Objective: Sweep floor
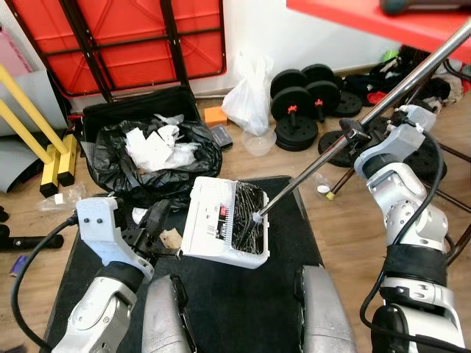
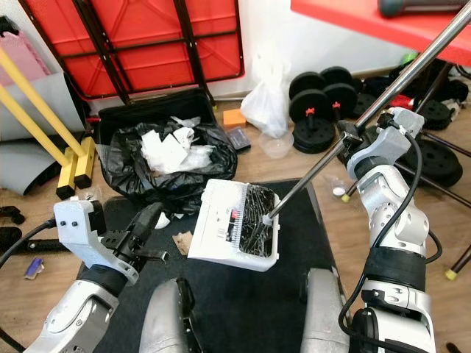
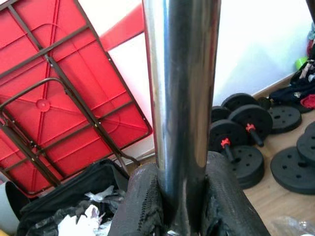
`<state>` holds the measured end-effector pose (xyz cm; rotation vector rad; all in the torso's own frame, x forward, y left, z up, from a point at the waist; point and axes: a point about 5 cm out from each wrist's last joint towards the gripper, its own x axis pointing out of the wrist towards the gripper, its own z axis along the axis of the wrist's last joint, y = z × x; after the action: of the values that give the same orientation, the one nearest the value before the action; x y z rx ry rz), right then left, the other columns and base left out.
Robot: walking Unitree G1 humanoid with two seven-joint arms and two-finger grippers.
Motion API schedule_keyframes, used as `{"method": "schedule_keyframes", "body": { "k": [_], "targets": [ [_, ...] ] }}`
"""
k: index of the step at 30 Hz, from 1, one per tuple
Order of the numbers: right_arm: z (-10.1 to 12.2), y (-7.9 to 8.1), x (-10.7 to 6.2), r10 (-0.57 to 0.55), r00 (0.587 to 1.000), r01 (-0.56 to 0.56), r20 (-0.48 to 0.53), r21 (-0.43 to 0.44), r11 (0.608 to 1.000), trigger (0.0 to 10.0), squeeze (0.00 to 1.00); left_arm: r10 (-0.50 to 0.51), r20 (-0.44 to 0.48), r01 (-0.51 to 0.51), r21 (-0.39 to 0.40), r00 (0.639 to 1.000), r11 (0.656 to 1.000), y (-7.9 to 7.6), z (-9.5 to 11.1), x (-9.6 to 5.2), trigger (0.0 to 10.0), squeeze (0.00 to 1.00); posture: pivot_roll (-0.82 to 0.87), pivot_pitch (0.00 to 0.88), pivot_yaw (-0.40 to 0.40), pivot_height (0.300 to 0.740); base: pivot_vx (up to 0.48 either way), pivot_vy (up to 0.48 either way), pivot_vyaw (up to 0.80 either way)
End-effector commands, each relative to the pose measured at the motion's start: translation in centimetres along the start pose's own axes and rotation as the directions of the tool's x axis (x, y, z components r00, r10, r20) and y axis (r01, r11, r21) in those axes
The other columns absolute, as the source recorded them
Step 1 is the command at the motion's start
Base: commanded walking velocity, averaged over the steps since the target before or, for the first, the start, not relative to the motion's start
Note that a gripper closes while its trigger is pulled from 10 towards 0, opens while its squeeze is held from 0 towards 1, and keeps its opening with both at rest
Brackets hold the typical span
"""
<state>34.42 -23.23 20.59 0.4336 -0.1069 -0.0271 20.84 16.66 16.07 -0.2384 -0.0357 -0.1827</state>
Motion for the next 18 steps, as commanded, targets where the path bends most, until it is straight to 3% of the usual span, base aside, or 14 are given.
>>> {"method": "schedule_keyframes", "body": {
  "k": [1, 18],
  "targets": [
    [1.88, 1.17, 0.45, 0.061, 0.994, -0.063, 0.095, 0.013, 0.998, 10.0, 0.00, 0.060, -0.009, -0.060, 0.015, 0.998, 0.998, 0.56, -0.21, -0.04, 10.0, 0.00, -0.08, 0.000, 0.006, 0.562, 0.000, 0.000, 0.00],
    [2.16, 1.33, 0.63, 0.070, 0.992, -0.069, 0.109, -0.007, 0.998, 10.0, 0.00, 0.038, 0.012, -0.038, 0.013, 0.999, 0.999, 0.42, -0.12, 0.33, 10.0, 0.00, -0.08, 0.000, -0.005, 0.612, 0.000, 0.000, 0.00]
  ]
}}
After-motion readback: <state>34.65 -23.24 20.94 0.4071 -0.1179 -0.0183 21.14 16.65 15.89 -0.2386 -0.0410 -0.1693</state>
